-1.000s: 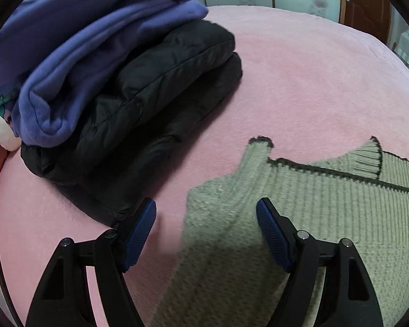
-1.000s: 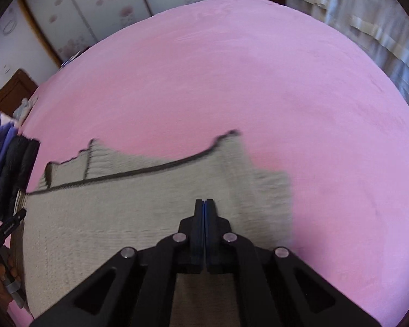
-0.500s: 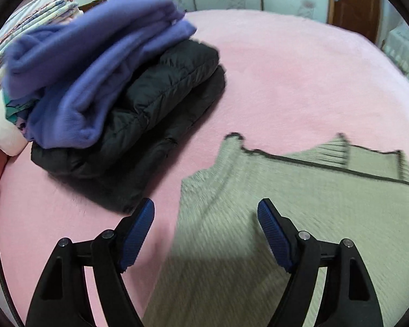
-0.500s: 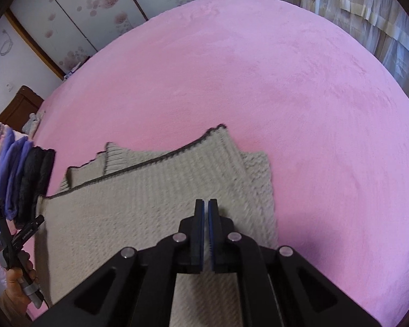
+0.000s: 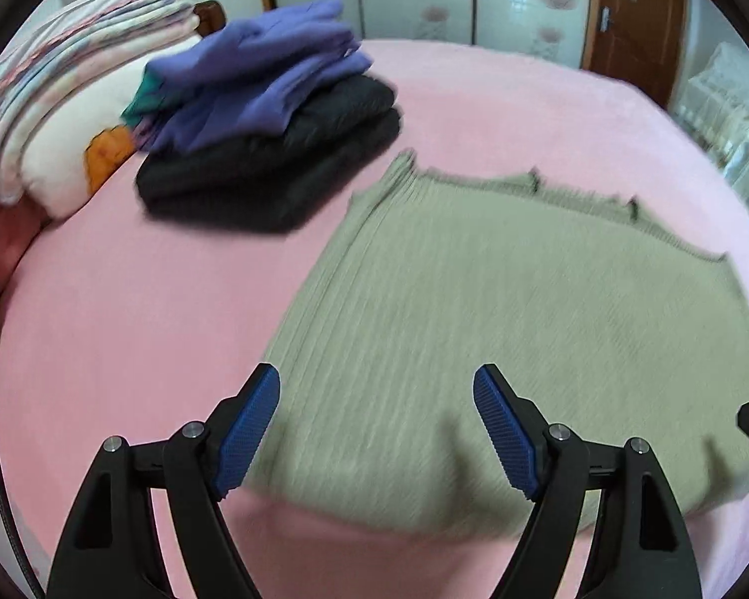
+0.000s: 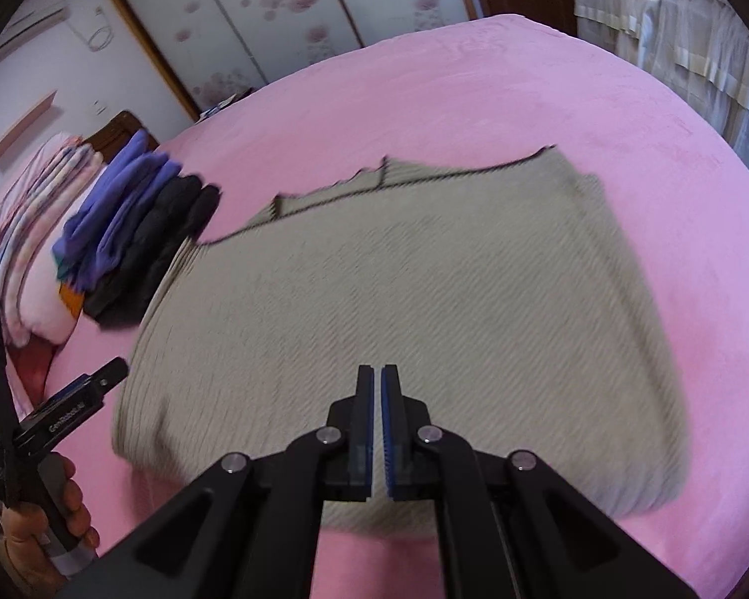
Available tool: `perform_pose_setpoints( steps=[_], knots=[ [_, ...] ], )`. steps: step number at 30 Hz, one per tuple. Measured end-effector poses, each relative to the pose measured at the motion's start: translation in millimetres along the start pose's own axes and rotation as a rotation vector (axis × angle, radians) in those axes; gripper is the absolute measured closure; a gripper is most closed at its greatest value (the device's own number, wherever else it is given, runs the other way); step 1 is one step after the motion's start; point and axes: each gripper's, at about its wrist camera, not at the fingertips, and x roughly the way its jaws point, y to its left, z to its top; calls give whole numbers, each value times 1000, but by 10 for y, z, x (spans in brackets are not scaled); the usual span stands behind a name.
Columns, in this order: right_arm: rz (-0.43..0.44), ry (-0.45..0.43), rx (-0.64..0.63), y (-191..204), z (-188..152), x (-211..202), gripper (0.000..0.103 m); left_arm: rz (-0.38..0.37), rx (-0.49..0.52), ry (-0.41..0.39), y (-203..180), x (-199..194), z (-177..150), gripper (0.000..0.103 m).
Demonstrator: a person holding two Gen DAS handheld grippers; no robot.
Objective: Fold large clothes
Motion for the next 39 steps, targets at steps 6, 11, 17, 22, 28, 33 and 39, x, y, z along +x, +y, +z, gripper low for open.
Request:
perform_pose_setpoints(
  steps=[6,11,17,22,28,33,39],
  knots=[
    [-100,52,-42,-126,-302,165,101,118,55,68,198,332,-318,24],
    [-307,8,-8,-686,-319,38,103,118,5,99,503,548,-338,10],
    [-325,32,112,-1273,-393,-19,103,80,-49,119,626,667,-370,9],
    [-415,47,55,-1090,-368,104,103,65,-77,136,667,688,-354,9],
    [-406,39,104,-1080,-368,57,103,35,-100,178,746,671,-314,9],
    [-379,35,121,-1038,-325,-56,103,27,-93,194,739,558,-241,9],
    [-311,35,150,-882,-269,-172,101,5,-73,201,665,380,-198,9]
  ],
)
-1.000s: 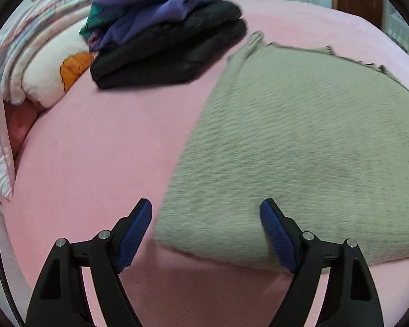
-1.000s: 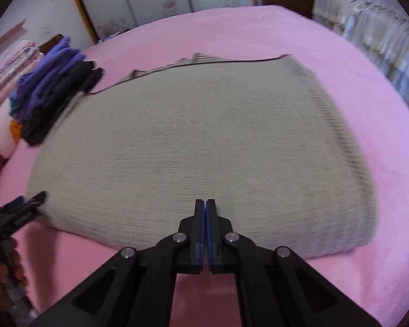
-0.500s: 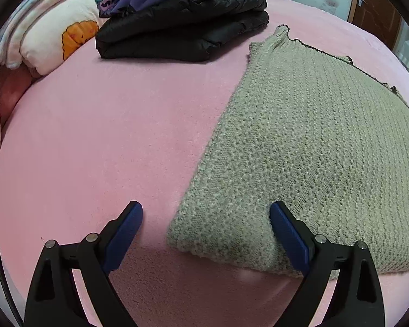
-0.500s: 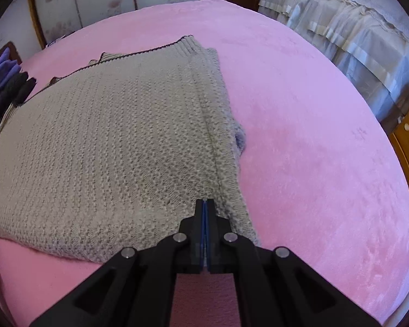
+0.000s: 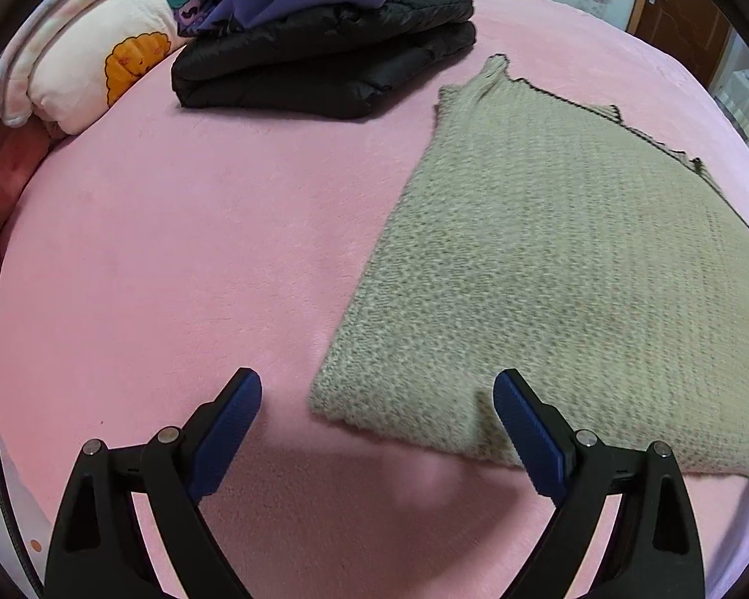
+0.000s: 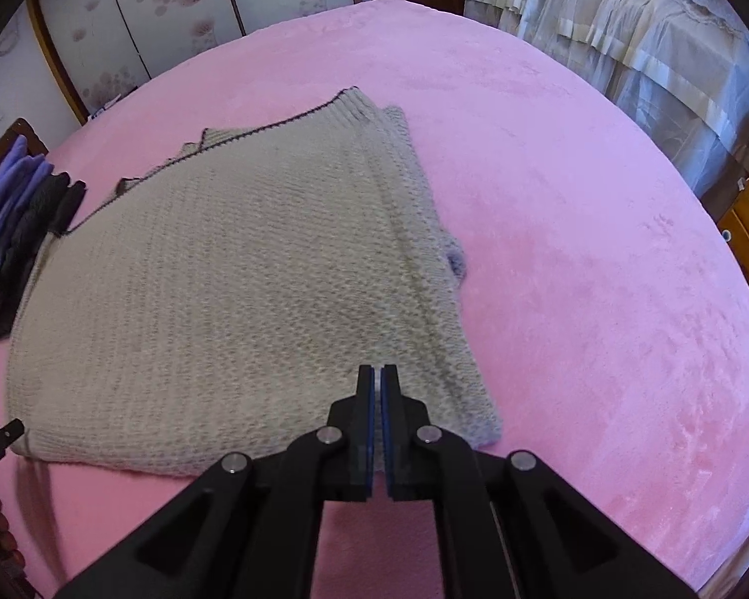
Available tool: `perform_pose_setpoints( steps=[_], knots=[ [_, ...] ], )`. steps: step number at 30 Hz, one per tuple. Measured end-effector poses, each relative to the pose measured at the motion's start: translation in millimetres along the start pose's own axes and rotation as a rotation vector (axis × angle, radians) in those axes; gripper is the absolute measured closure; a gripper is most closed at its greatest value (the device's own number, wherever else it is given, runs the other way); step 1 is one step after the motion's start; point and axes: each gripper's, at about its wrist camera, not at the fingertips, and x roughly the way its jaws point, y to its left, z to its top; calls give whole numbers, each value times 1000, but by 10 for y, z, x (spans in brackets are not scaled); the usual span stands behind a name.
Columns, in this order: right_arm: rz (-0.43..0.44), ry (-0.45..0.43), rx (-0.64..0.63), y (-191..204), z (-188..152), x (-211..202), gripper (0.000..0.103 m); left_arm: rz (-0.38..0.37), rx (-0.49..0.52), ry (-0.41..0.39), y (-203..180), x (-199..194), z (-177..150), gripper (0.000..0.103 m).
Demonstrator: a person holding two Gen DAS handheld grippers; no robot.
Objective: Fold large clothes
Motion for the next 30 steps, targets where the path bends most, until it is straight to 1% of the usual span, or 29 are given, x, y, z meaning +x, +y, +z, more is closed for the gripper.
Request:
perform_pose_setpoints(
  steps=[3,6,11,15,16,18,19,21,22,26,30],
  knots=[
    [31,4,-14,145,24,-61,101,-30,-3,15,-34,-87,9,9],
    [69,2,-20,274,60,-123,101,-84,-35,35,-27,-173,31,9],
    [116,-25,-46,511,132,-276,101,-178,-106,51,-8,-310,69,9],
    [157,-54,-59,667,182,-399,101,-248,-158,71,21,-339,64,9],
    [169,-63,-65,708,191,-427,101,-281,-180,81,31,-334,50,9],
    [187,-74,-81,792,199,-465,101,-329,-212,89,51,-311,28,9],
    [194,-77,-87,827,199,-473,101,-372,-241,96,66,-286,-1,9],
    [208,-86,-105,905,184,-486,101,-432,-288,114,91,-226,-56,9],
    [215,-86,-114,947,174,-482,101,-479,-332,135,109,-162,-105,9],
    [250,-72,-128,1080,105,-435,101,-572,-447,170,133,73,-278,9],
    [266,-74,-169,1223,13,-360,101,-633,-535,165,164,271,-424,9]
  ],
)
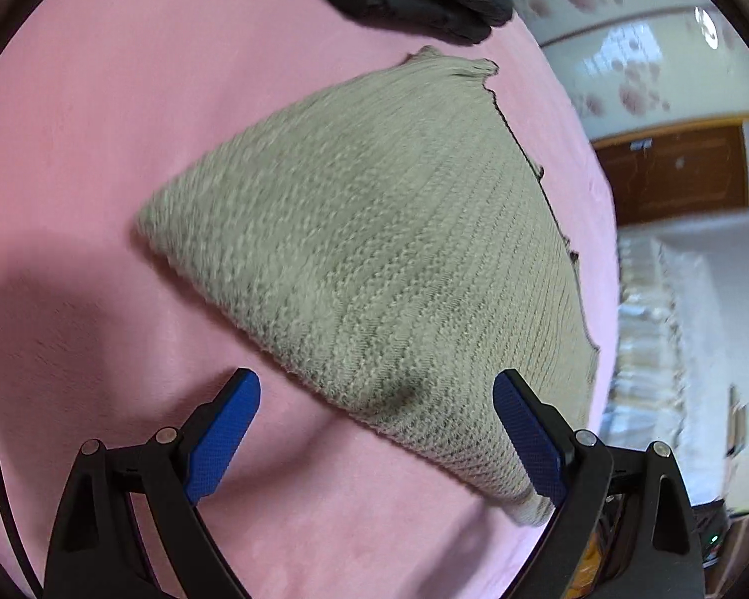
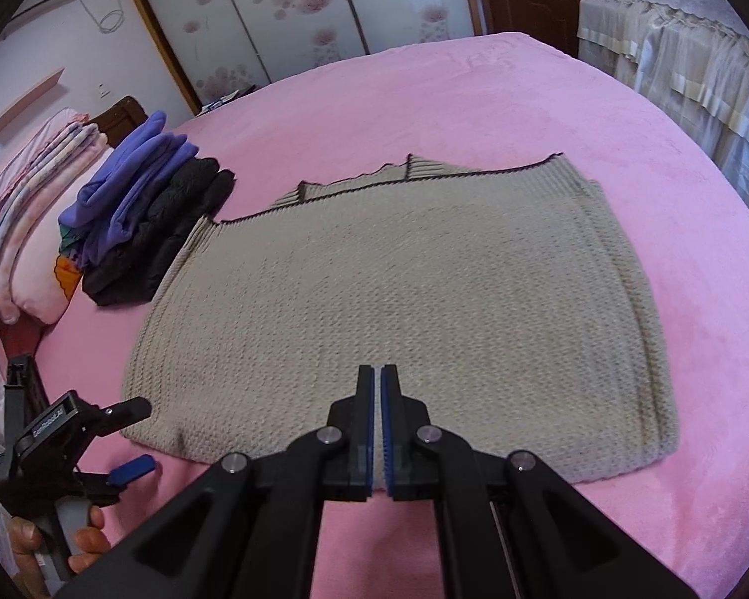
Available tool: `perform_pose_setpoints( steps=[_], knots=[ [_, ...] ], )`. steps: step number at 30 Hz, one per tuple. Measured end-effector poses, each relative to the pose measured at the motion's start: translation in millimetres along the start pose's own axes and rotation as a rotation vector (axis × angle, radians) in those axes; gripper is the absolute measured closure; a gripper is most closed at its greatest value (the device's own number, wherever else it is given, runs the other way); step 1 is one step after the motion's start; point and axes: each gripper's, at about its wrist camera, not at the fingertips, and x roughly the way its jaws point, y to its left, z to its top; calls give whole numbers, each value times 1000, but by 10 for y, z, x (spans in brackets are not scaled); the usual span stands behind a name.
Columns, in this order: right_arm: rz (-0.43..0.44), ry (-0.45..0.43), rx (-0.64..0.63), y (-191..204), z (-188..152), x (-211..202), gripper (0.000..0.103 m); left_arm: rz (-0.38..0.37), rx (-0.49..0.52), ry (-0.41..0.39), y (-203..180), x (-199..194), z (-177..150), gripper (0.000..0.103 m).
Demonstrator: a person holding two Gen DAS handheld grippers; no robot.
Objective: Fold large clothes
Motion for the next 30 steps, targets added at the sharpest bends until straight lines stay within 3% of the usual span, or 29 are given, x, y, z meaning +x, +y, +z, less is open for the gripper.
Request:
perform_pose_setpoints(
  steps=[7,13,19,20,22,23,27,30],
  knots=[
    [32,7,-20,143,-59,200,101,-112,-69,-70,203,215,16,9],
    [70,16,-5,163,-77,304,101,-129,-13,-138,45,323,236,9],
    [74,24,-5,87,-39,367,101,-157,-23,-190,-170,414,455,13],
    [73,24,-4,70,-31,374,101,-152,-21,-198,-213,432,474,20],
    [67,25,-3,41,-11,388,101,-111,-21,-219,-249,426,507,46],
    [66,25,-3,26,1,392,101,-88,-19,-219,-269,421,523,65],
    [52,33,-4,-15,34,420,101,1,46,-243,-406,230,495,74],
    [45,50,6,-44,31,455,101,108,226,-308,-812,63,390,77]
  ],
)
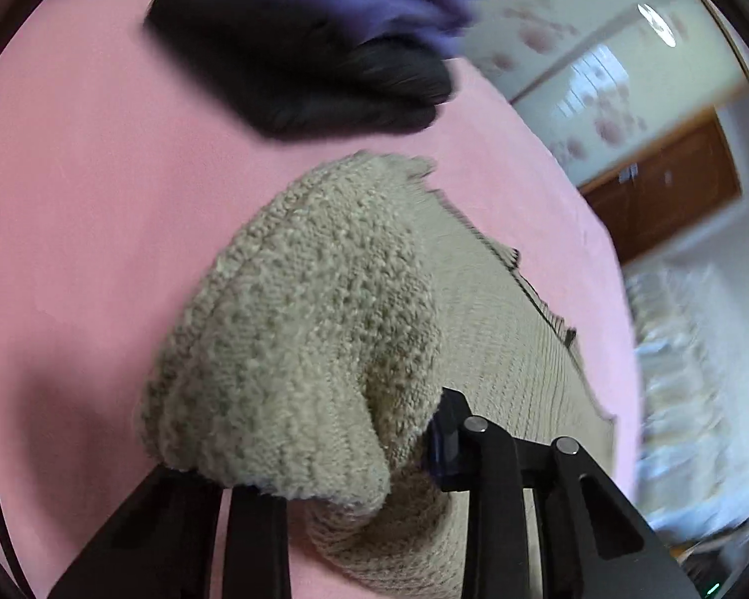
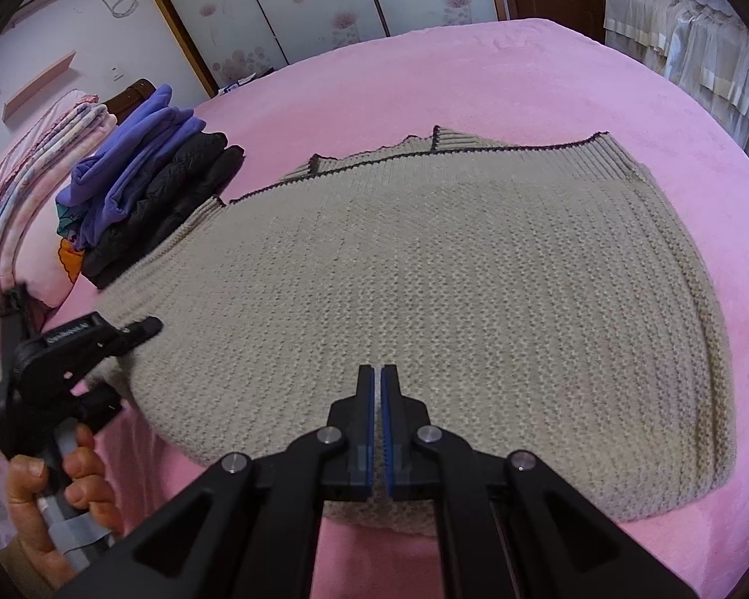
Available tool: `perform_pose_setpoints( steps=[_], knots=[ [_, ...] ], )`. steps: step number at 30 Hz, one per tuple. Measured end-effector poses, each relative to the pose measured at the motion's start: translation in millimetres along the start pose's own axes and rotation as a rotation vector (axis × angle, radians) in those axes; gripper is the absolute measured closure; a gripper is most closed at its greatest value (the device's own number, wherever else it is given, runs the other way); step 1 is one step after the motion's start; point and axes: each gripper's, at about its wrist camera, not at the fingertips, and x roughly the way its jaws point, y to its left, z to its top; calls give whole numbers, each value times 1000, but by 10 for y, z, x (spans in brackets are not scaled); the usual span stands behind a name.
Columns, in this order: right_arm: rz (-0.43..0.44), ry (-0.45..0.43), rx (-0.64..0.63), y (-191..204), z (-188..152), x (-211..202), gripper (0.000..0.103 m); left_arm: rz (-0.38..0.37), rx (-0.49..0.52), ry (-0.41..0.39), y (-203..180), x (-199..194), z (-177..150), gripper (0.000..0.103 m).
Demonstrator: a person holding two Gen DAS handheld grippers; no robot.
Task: Fold large clothes
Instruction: 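Grasp the beige cardigan's side with the left tool and fold it lengthwise over, then lay the folded side down on the cardigan and open the left tool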
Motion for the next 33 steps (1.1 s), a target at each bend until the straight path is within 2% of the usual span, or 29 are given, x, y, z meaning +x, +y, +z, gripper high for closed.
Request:
perform_pose_setpoints(
  steps=[4,8,12,15,18,20,22,25,27,29,32,33],
  knots=[
    [0,-9,23,-68,9,-51,101,65,227,-81,-579,-198,-4,78],
    [-17,-35,71,-249,34,-178,101,100,420,-126,-1165,-281,-88,78],
    [-64,-79,159,-617,69,-392,101,74,589,-153,-1795,-303,-344,79],
    [-109,-114,224,-914,59,-578,101,21,728,-161,-2241,-291,-685,79],
    [-160,-143,270,-1189,17,-747,101,-68,850,-130,-2611,-250,-1098,79],
    [-201,-156,297,-1384,-25,-851,100,-124,906,-60,-2787,-145,-1385,79],
    [-249,-154,325,-1586,-79,-926,100,-124,987,-6,-2887,-6,-1655,79],
    [-321,-139,355,-1842,-187,-1006,100,-80,1134,104,-2946,262,-2110,79],
    [-345,-123,367,-1949,-248,-1022,100,-57,1183,116,-2889,340,-2256,72],
    [-347,-113,377,-2010,-287,-1026,100,-98,1209,123,-2843,317,-2299,65],
    [-331,-102,369,-1998,-289,-1018,100,-214,1175,150,-2776,157,-2225,37],
    [-321,-102,368,-1982,-273,-1008,100,-244,1162,151,-2769,74,-2214,32]
  ],
)
